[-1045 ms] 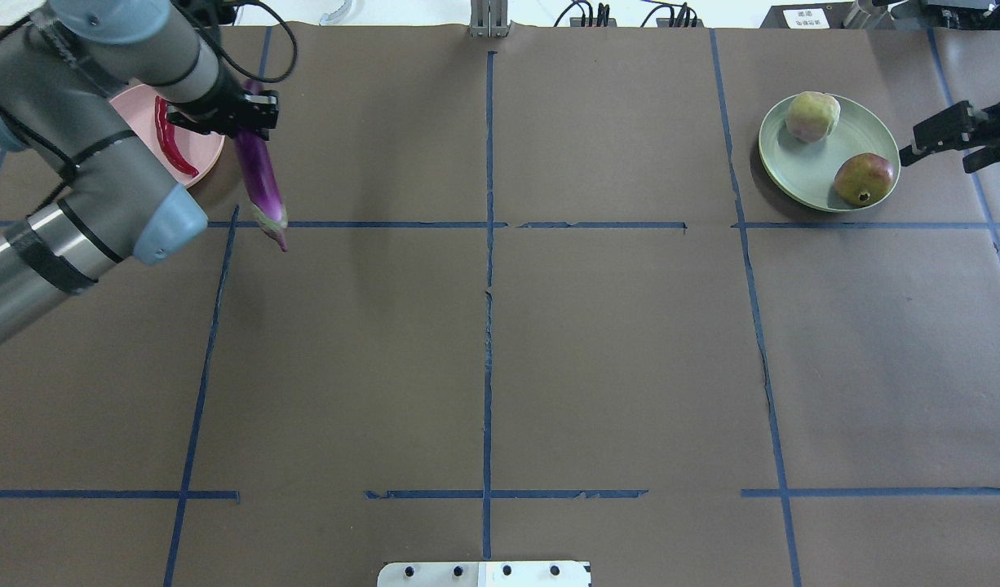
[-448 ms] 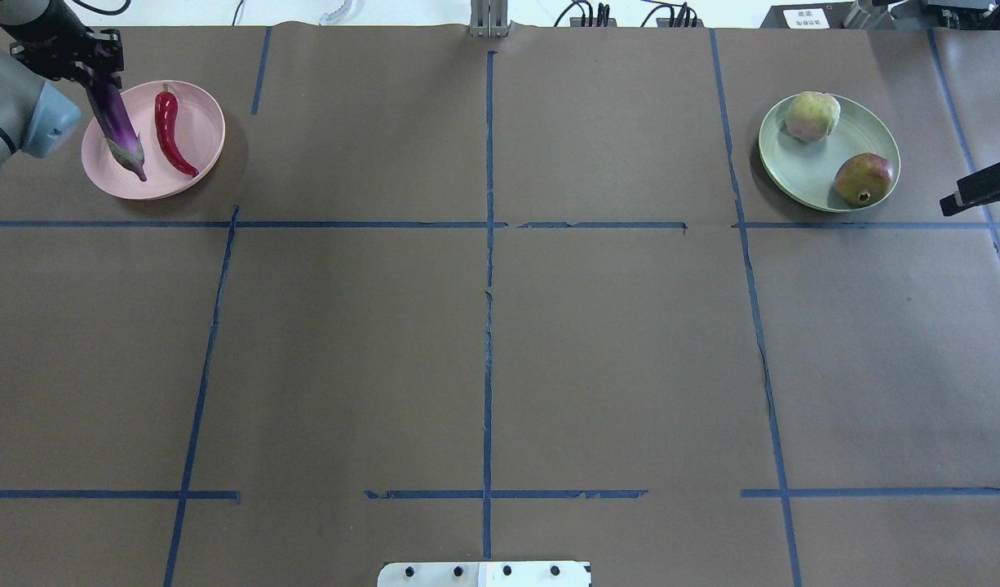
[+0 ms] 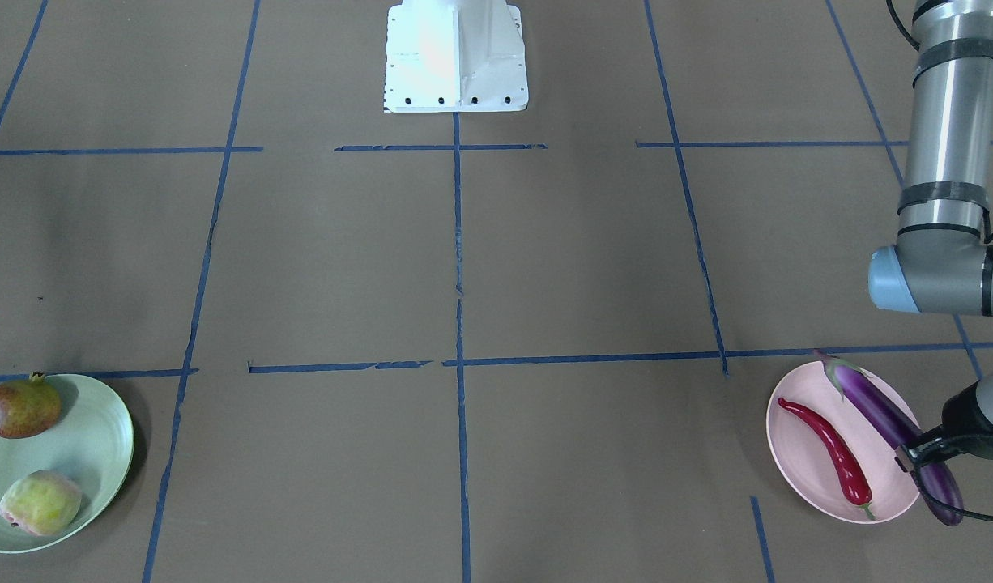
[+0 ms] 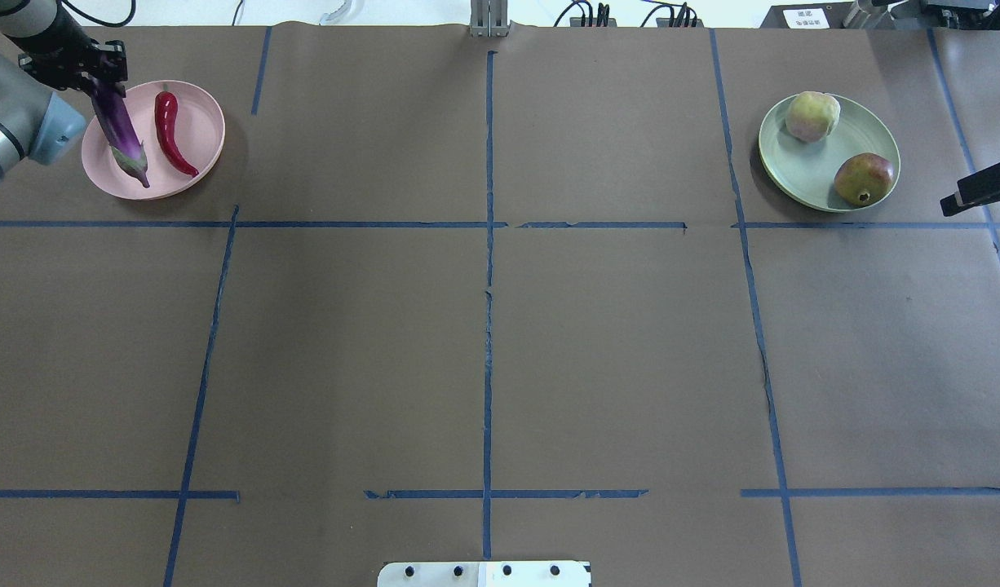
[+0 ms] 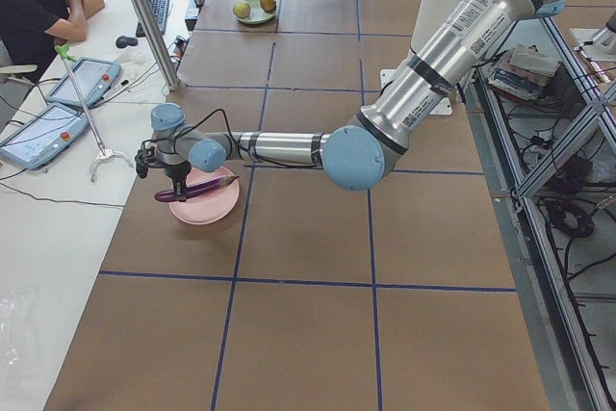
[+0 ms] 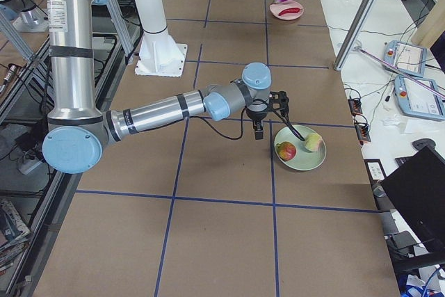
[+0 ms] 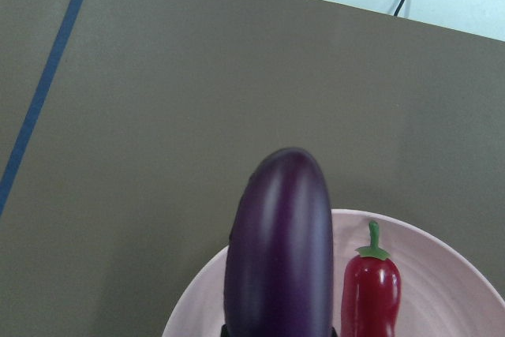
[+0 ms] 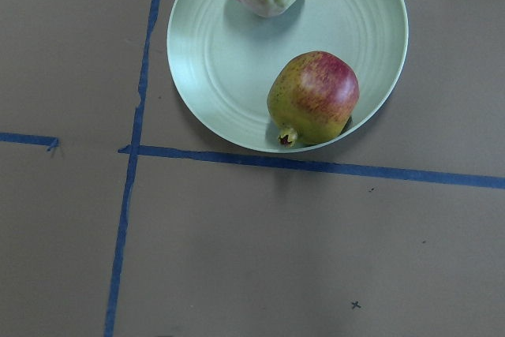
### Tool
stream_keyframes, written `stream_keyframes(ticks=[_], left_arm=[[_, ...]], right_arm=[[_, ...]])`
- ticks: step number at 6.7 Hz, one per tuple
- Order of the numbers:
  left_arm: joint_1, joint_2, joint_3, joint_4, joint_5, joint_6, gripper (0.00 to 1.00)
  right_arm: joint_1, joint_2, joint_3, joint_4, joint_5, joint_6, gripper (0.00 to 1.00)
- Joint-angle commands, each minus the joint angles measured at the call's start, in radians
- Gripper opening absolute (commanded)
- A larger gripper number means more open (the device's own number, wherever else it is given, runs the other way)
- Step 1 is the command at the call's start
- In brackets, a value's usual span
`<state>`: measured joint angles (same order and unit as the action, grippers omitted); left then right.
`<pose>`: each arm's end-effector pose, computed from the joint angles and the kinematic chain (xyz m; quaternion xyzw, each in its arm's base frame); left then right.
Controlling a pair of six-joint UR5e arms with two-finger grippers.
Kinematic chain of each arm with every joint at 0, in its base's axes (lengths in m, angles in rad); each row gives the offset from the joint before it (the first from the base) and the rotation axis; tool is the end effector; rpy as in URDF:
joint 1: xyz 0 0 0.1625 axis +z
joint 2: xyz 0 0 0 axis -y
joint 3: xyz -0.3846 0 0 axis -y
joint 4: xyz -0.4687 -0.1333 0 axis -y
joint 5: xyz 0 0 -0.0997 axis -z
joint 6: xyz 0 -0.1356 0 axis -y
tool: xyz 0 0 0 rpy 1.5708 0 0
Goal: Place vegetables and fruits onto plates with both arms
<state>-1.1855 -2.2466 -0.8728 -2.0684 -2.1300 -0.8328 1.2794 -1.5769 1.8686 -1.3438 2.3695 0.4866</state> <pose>0.2628 -0.8111 0.5295 0.0322 0.3495 -0.1439 0.9253 -0.1320 -0.5660 0.4450 0.0761 -0.4373 -0.0125 0.8960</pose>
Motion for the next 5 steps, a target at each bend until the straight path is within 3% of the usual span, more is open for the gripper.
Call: stream_keyframes(ticks=[1, 2, 5], left_arm=[[0.033, 0.008, 0.020, -0.042, 0.001, 0.012, 0.68], [0.033, 0.013, 0.044, -0.088, 0.001, 0.015, 1.00], [0.015, 0.024, 0.020, -0.096, -0.020, 0.015, 1.00]], right_arm=[[0.000, 0.001, 0.000, 0.000, -0.001, 0.001, 1.00], [-0.002, 0.003, -0.002, 0.000, -0.003, 0.003, 1.00], [-0.002, 0.012, -0.003, -0.003, 0.007, 0.003, 1.00]])
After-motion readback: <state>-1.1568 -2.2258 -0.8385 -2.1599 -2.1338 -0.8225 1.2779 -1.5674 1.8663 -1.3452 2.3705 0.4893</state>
